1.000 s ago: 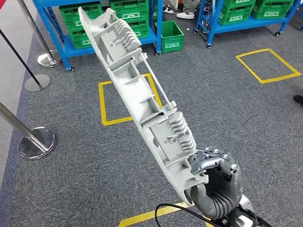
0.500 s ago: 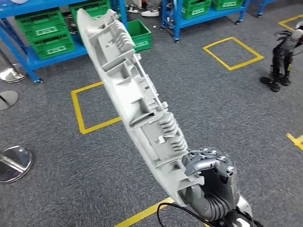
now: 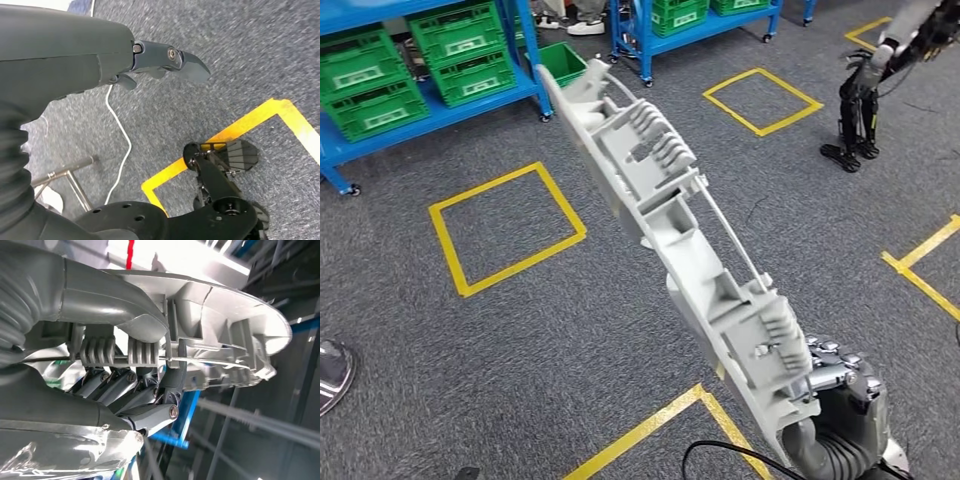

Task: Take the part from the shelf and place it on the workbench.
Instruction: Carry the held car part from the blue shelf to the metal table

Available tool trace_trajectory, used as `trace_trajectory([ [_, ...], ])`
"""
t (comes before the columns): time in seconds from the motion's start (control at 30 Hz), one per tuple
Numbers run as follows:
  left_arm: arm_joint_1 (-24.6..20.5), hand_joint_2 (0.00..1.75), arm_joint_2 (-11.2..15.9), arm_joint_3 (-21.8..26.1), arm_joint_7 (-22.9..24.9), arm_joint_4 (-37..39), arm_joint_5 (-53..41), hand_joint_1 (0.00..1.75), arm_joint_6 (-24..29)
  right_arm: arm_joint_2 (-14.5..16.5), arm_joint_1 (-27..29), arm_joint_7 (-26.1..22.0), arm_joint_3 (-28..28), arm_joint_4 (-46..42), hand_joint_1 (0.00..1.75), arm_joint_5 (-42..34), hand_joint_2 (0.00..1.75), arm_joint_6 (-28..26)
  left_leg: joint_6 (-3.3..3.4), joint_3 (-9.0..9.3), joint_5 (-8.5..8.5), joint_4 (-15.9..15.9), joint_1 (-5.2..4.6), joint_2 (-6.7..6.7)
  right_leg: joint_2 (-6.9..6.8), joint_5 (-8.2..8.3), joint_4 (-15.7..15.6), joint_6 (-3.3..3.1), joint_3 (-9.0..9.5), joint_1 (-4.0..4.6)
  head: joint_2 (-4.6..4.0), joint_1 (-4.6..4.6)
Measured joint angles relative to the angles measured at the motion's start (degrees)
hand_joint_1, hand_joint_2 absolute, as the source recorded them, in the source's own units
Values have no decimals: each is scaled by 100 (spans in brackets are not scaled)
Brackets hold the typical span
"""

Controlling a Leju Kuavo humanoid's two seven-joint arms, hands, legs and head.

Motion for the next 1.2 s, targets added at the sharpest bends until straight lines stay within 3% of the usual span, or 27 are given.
trace_trajectory([
  [0.03,-2,175,4,-11,0,0,-2,0,12,15,23,3,-41,-4,175,12,175,-1,-31,9,-5,-1,-14,45,-10,5,-54,-40,17,11,0,-3],
  [0.1,-11,175,6,-40,-20,0,-22,0,64,44,81,17,-111,-17,175,41,175,-26,-95,19,-17,-8,-6,122,129,39,-61,-115,-16,6,0,-10],
  [0.17,-21,175,7,-79,-74,0,-62,0,160,73,134,40,-172,-47,175,92,175,-79,-156,-55,-188,177,9,-35,251,74,-94,-176,-28,-23,0,-20],
  [0.23,-18,175,-1,-117,-128,0,-102,0,228,98,181,55,-219,-71,175,137,175,-126,-189,-344,-557,814,16,-284,375,95,-106,-209,-39,-42,0,-38],
  [0.27,-12,175,-7,-132,-144,0,-119,0,246,107,210,60,-241,-73,175,152,175,-144,-195,-532,-721,1202,16,-339,442,99,-106,-217,-46,-42,0,-42],
  [0.3,-5,175,-10,-145,-153,0,-134,0,255,111,241,63,-265,-73,175,163,175,-155,-198,-681,-799,1491,15,-362,515,102,-106,-219,-49,-41,0,-44],
  [0.33,-1,175,-11,-159,-158,0,-151,0,259,113,269,68,-288,-73,175,173,175,-162,-196,-745,-757,1589,16,-373,590,105,-105,-217,-50,-43,0,-44],
  [0.37,0,175,-12,-177,-159,0,-170,0,260,114,288,74,-307,-73,175,181,175,-166,-191,-714,-611,1482,18,-386,664,110,-104,-211,-47,-47,0,-44],
  [0.4,-1,175,-14,-197,-157,0,-187,0,250,114,298,83,-321,-73,175,186,175,-168,-186,-587,-390,1180,26,-432,737,116,-103,-200,-44,-54,0,-45],
  [0.47,-5,175,-27,-233,-138,0,-223,0,219,114,303,108,-346,-75,175,181,175,-174,-175,-269,-41,438,64,-661,867,125,-81,-159,-63,-53,0,-51],
  [0.53,-9,175,-54,-262,-108,0,-260,0,196,114,315,131,-389,-87,175,149,175,-184,-141,-118,34,64,82,-814,980,143,-61,-96,-119,-49,0,-56],
  [0.6,-16,175,-96,-292,-83,0,-288,0,192,114,370,124,-457,-111,175,85,175,-184,-66,-110,28,30,74,-735,1078,172,-81,-23,-168,-70,0,-56],
  [0.67,-18,175,-133,-320,-52,0,-304,0,206,114,434,90,-531,-145,175,14,175,-162,16,-100,47,8,83,-628,971,95,18,30,-237,-64,0,-30],
  [0.7,-14,175,-145,-333,-34,0,-307,0,215,114,451,73,-563,-162,175,-11,175,-145,48,-94,51,-3,88,-565,825,-44,249,51,-342,-56,0,-10],
  [0.77,6,175,-154,-355,-7,0,-315,0,233,114,471,45,-608,-180,175,-35,175,-102,80,-89,40,-1,64,-442,522,-425,1007,81,-686,-50,0,25],
  [0.8,17,175,-159,-364,15,0,-327,0,246,114,485,34,-627,-183,175,-40,175,-74,87,-85,34,1,52,-367,435,-570,1373,92,-853,-54,0,27],
  [0.83,24,175,-161,-372,38,0,-339,0,263,115,498,26,-638,-184,175,-43,175,-45,88,-79,28,2,46,-300,400,-601,1541,94,-926,-57,0,27],
  [0.87,25,175,-161,-377,64,0,-348,0,287,116,506,25,-646,-184,175,-44,175,-15,83,-67,18,2,44,-235,381,-513,1458,91,-870,-58,0,27],
  [0.93,24,175,-161,-383,102,0,-339,0,334,127,506,44,-651,-185,175,-42,175,29,54,-19,-15,3,40,-119,257,-168,763,72,-470,-56,0,29],
  [1.0,25,175,-145,-383,111,0,-297,0,375,147,492,66,-651,-184,175,-44,175,51,-3,24,-54,15,8,-34,98,27,127,20,-106,-32,0,21],
  [1.03,24,175,-135,-381,111,0,-276,0,393,157,487,70,-651,-183,175,-50,175,56,-31,34,-63,16,-8,2,66,37,8,-12,-46,-18,0,17],
  [1.13,17,175,-110,-379,111,0,-245,0,431,185,479,69,-657,-182,175,-102,175,59,-114,46,-83,3,-7,78,208,49,-25,-116,-73,-8,0,15],
  [1.2,20,175,-92,-377,104,0,-221,0,441,212,441,69,-664,-179,175,-151,175,65,-165,-56,-288,253,7,-109,305,78,-55,-179,-77,-34,0,6],
])
